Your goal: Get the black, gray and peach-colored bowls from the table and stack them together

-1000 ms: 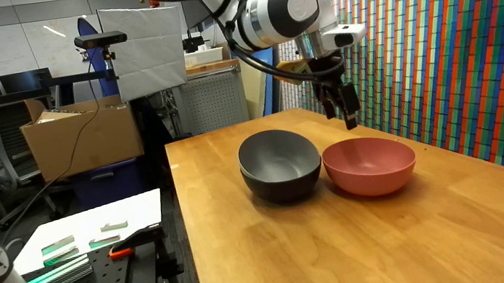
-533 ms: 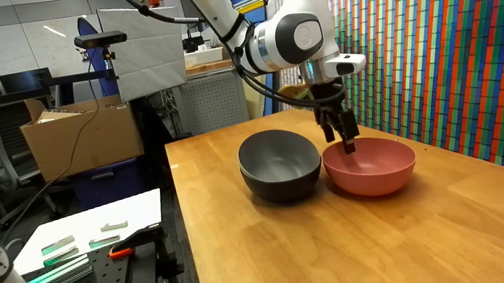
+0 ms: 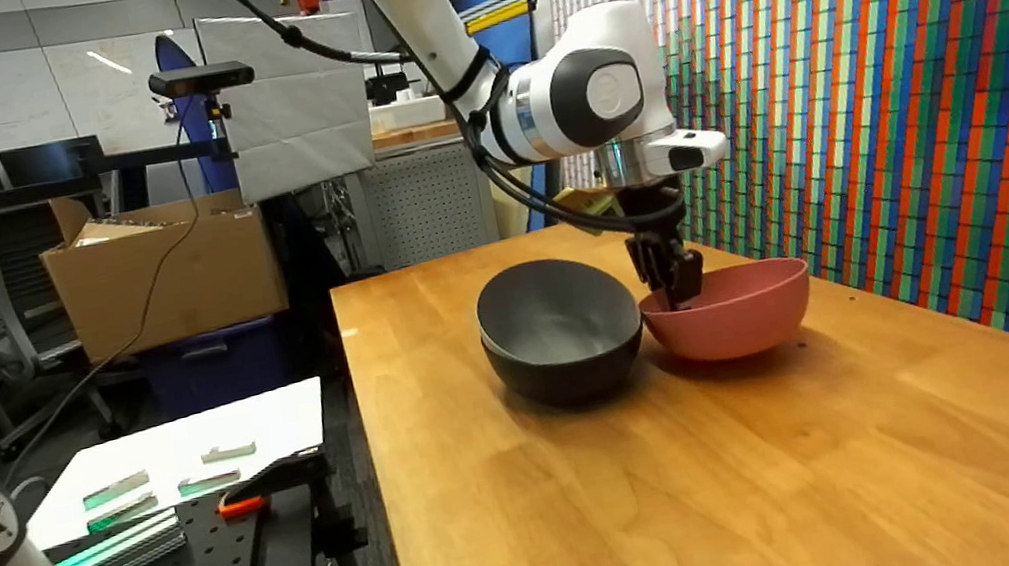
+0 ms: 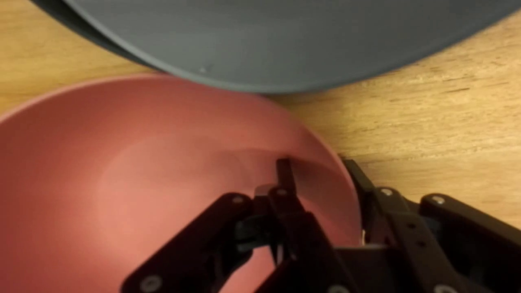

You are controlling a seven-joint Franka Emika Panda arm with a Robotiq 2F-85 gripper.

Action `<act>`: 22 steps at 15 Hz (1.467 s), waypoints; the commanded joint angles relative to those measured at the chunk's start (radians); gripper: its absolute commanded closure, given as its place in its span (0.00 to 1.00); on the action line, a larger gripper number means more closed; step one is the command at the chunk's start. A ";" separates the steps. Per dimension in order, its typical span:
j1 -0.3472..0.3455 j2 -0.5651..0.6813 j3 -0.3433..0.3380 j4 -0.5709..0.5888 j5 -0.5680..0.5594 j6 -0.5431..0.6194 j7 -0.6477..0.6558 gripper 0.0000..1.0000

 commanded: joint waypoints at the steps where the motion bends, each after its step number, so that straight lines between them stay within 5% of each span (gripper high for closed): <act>1: 0.026 -0.003 -0.034 0.029 -0.014 -0.031 0.012 0.95; 11: 0.002 -0.167 -0.011 -0.040 -0.019 -0.113 -0.030 0.97; 22: -0.042 -0.466 0.159 -0.241 0.126 -0.325 -0.148 0.97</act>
